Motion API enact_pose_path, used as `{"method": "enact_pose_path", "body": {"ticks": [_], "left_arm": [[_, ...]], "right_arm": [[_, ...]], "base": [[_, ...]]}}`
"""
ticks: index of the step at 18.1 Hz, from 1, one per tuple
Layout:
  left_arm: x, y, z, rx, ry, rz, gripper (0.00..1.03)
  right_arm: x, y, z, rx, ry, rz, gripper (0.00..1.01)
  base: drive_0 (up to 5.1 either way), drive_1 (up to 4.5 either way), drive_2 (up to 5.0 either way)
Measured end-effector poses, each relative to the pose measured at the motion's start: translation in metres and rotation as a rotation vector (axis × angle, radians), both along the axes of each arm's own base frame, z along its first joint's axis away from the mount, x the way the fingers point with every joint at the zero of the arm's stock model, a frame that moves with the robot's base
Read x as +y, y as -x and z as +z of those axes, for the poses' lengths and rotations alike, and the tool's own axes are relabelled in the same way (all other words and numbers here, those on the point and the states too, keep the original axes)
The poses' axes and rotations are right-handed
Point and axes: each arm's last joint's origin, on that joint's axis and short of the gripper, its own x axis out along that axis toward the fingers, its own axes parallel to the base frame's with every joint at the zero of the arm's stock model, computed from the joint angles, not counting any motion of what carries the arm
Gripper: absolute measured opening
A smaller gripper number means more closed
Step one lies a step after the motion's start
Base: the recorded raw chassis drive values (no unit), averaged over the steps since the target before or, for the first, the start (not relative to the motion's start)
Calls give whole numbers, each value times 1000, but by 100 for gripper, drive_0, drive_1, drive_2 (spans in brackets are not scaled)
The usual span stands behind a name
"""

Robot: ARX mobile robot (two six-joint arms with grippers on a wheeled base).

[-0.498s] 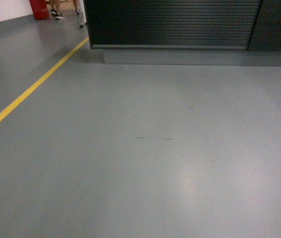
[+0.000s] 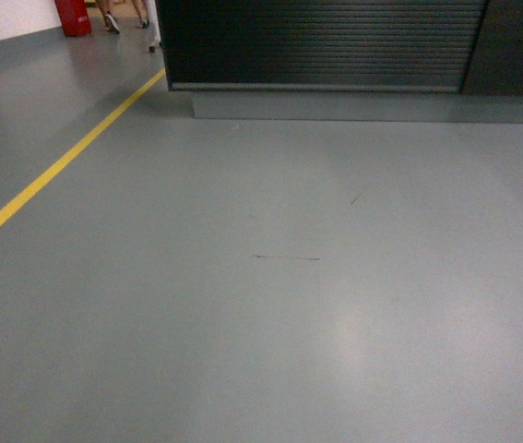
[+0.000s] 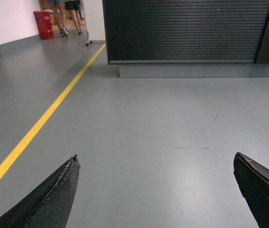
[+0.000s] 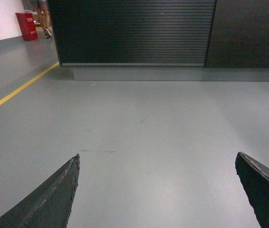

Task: Place dark red mango on scale at checkout

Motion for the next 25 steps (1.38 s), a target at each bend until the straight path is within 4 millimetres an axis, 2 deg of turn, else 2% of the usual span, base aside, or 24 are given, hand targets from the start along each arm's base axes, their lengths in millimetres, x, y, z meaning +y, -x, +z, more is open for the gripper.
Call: {"method": "enact_pose_path", "body": {"ticks": [13, 25], "left_arm": [[0, 0, 0, 0, 0, 0, 98], [0, 0, 0, 0, 0, 0, 98]], "right_arm": [[0, 0, 0, 0, 0, 0, 98], [0, 0, 0, 0, 0, 0, 98]], "base": [[0, 0, 0], [10, 211, -190]]}}
